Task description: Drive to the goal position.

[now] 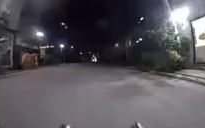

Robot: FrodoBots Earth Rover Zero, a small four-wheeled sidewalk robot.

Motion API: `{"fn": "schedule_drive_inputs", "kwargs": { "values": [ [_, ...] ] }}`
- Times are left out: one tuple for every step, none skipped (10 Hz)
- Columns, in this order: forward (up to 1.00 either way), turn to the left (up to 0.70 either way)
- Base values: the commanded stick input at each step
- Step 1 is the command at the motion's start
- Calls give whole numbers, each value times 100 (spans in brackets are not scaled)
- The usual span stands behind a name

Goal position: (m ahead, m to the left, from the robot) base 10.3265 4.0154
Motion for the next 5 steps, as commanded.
{"fn": "schedule_drive_inputs", "kwargs": {
  "values": [
    [85,0],
    [85,0],
    [85,0],
    [85,0],
    [85,0]
  ]
}}
